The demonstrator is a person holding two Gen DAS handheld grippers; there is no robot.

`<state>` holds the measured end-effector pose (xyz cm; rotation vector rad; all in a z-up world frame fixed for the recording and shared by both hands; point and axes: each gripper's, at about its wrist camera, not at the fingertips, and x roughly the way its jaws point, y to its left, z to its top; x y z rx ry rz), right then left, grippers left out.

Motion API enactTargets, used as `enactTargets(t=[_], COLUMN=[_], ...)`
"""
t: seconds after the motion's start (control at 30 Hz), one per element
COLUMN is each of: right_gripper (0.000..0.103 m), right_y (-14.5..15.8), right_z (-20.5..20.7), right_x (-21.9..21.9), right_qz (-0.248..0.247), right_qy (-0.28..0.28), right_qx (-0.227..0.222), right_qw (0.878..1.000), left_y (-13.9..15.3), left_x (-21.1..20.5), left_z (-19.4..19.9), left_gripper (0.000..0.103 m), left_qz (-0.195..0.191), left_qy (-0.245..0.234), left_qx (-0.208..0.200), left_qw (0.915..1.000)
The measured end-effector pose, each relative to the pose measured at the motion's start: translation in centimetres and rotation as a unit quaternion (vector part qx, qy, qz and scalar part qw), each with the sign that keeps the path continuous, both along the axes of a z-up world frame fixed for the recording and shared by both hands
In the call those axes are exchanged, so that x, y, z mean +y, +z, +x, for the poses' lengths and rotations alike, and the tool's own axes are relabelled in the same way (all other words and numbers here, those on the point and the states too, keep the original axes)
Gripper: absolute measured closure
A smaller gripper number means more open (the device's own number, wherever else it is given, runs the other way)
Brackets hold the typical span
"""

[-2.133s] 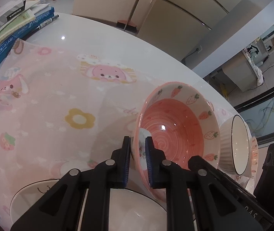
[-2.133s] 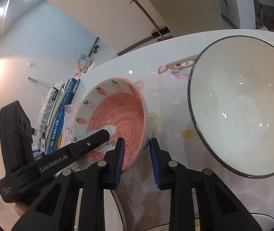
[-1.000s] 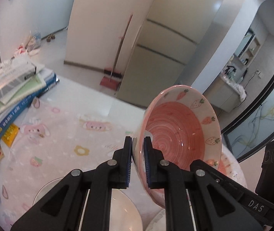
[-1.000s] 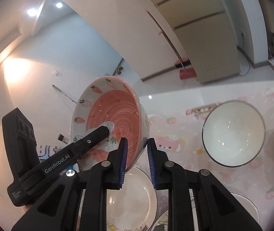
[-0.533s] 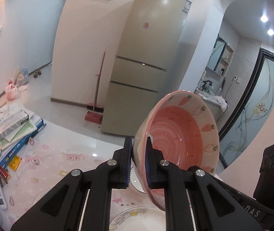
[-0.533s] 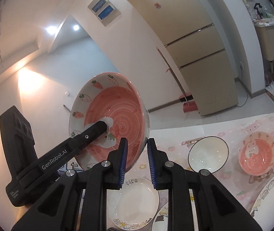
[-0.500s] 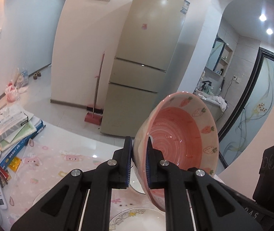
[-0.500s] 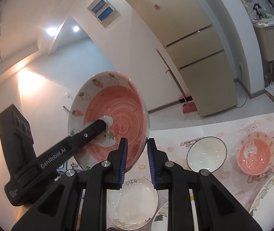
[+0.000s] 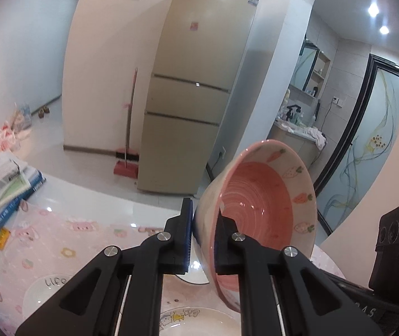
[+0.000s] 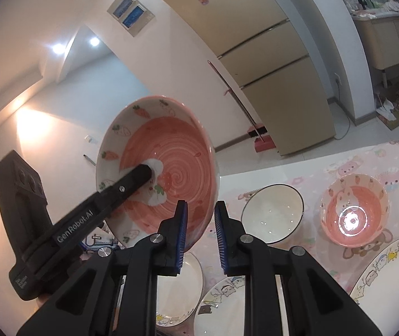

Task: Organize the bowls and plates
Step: 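Lift the pink bowl with both grippers and carry it over the white bowl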

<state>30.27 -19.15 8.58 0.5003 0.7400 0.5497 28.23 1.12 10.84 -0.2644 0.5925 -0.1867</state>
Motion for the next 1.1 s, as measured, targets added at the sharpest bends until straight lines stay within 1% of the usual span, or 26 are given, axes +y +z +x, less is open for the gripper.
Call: enactTargets(t=[0.07,0.2,0.27,0.37,0.47,0.53,0.77,0.93,1.1], right_gripper=[0.08,0.08,0.08,0.08,0.08,0.08,0.08,0.08,0.08], right_y=[-0.9,-2.5,-3.3,-4.7,-5.7,-6.4,-8.4,-9.6,-10.7], right_z=[0.7,2.1,2.9,4.0,4.7,5.1,6.1,6.7,7.4], right_x=[-0.1,-0.4,-0.8,-1.3,-0.9,-0.5,-0.3,-0.5,-0.9], right_qz=[-0.002,-0.01,-0.005,0.004,-0.012,-0.023,-0.031,-0.038,-0.043], right_qy=[-0.005,-0.017,-0.015,-0.015,-0.02,-0.024,-0.027,-0.029,-0.034], right_qx=[0.011,0.033,0.044,0.063,0.071,0.079,0.102,0.117,0.129], right_qw=[1.0,0.999,0.999,0.998,0.997,0.996,0.994,0.992,0.99], left_y=[-1.1,-3.0,-4.2,-5.2,-6.1,-6.5,-8.5,-9.9,-10.9], left_x=[0.2,-0.3,-0.2,-0.5,-0.9,-1.2,-1.3,-1.8,-2.8], left_z=[0.9,2.4,3.3,4.0,4.6,4.9,6.1,6.8,7.2], left_gripper=[0.094,0.094,0.094,0.094,0.094,0.094,0.094,0.094,0.093], left_qz=[-0.012,-0.022,-0.033,-0.044,-0.037,-0.024,-0.024,-0.012,0.008], left_qy=[-0.006,-0.019,-0.026,-0.033,-0.031,-0.03,-0.029,-0.031,-0.037], left_qx=[0.019,0.054,0.073,0.09,0.102,0.105,0.135,0.153,0.163], left_qw=[0.9997,0.9981,0.9964,0.9944,0.9936,0.9937,0.9902,0.9877,0.9859])
